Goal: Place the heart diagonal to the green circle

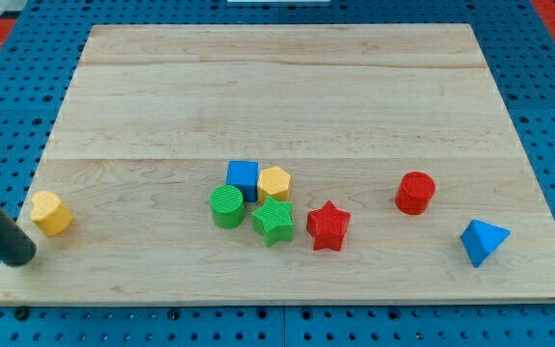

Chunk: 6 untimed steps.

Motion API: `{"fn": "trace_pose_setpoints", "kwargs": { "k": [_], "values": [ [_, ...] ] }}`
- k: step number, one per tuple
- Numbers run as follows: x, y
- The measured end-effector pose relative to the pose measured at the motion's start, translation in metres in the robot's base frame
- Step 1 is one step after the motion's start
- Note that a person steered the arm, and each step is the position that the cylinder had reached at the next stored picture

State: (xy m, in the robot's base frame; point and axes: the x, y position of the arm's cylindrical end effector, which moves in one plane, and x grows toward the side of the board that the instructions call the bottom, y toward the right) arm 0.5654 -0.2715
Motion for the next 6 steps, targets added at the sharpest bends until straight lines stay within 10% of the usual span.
{"fn": "trace_pose_setpoints", "kwargs": {
  "k": [2,4,6],
  "values": [
    [-0.067,0.084],
    [-0.019,-0.004],
    [-0.078,0.065]
  ]
}}
